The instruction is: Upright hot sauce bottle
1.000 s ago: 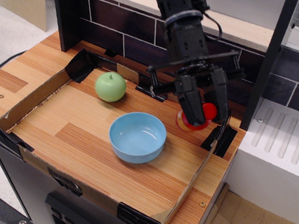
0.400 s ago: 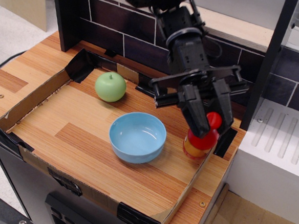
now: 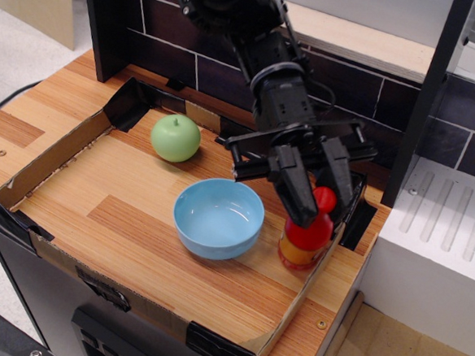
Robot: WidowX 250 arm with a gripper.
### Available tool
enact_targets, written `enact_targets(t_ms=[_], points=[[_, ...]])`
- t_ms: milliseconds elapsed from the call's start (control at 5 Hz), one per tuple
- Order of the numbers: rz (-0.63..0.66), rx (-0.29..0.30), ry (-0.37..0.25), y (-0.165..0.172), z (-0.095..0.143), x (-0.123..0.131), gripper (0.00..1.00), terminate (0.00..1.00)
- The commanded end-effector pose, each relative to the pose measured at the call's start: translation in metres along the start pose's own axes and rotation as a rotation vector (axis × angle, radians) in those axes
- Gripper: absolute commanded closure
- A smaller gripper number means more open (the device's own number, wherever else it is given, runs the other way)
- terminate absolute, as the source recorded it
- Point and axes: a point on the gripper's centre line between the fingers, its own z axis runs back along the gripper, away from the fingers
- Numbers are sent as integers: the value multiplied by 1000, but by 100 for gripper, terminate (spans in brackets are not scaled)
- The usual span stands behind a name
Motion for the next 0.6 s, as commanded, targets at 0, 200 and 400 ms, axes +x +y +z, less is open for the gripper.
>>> enact_targets(t_ms=[0, 200, 400], points=[[-37, -9, 130, 4, 21, 7, 100, 0], [-30, -14, 156, 7, 27, 10, 100, 0], [1, -17, 145, 7, 30, 16, 0, 100]])
